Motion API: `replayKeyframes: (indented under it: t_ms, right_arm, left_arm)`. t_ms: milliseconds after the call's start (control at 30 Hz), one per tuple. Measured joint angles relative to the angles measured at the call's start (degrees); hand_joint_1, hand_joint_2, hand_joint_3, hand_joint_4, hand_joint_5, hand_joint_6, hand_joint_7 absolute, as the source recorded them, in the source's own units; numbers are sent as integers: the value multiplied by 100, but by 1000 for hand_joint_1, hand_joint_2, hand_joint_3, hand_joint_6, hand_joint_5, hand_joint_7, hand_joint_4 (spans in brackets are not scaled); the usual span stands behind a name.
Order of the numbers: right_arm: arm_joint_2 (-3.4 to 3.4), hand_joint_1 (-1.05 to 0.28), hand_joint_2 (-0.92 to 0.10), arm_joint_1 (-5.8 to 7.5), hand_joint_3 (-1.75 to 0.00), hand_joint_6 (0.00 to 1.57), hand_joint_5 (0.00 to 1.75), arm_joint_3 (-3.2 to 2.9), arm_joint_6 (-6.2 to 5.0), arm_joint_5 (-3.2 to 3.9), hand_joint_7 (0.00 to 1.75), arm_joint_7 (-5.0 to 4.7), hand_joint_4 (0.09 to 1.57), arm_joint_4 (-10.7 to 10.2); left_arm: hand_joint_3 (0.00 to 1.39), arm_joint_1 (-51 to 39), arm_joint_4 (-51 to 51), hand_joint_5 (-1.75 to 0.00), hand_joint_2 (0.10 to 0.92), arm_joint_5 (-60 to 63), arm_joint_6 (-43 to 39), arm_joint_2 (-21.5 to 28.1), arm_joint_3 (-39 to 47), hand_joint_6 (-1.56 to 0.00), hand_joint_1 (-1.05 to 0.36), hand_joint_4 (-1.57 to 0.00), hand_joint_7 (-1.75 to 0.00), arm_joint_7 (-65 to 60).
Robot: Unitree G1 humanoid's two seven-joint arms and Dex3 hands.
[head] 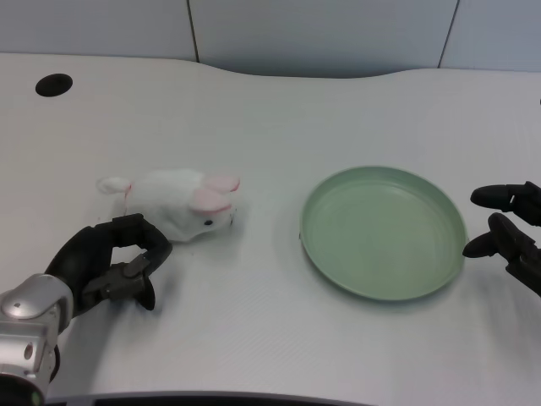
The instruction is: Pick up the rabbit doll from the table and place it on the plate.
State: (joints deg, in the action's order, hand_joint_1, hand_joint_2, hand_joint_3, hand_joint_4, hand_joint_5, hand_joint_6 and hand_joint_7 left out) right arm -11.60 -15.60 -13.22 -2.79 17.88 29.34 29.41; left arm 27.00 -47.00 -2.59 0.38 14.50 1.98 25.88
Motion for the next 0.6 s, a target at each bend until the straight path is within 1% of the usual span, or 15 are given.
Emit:
replayKeyframes:
  t_ms: [167,200,267,367,467,600]
  right_arm:
    - [-1,-292,-921,3,-522,260,1518,-1,-24,-1,1131,6,264,15]
    - [-2,-298,-921,4,-518,278,1507,0,-26,-15,1118,1,292,27]
    - [-5,-276,-921,3,-555,282,1506,1,-27,-39,1100,-4,301,39]
    - [-5,-263,-921,3,-576,292,1509,-1,-27,-38,1095,-15,309,60]
    - [-5,-273,-921,3,-576,292,1516,1,-31,-52,1092,-66,313,60]
    - [7,-270,-921,3,-559,292,1523,1,-28,-48,1095,-123,304,24]
  left_arm:
    - [458,53,-110,-1746,921,-9,-58,-10,6,-492,-485,-761,-1746,1]
    - [449,68,-129,-1746,921,-13,-48,-13,10,-497,-489,-765,-1746,0]
    - [436,94,-131,-1746,921,-13,24,-19,14,-485,-492,-753,-1746,-10]
    - [459,102,-131,-1746,921,-12,38,-20,12,-459,-488,-734,-1746,-7]
    - [454,103,-162,-1746,921,-9,-39,-19,6,-490,-495,-754,-1746,-5]
    - [438,83,-246,-1746,921,-32,-375,-49,29,-485,-507,-723,-1745,74]
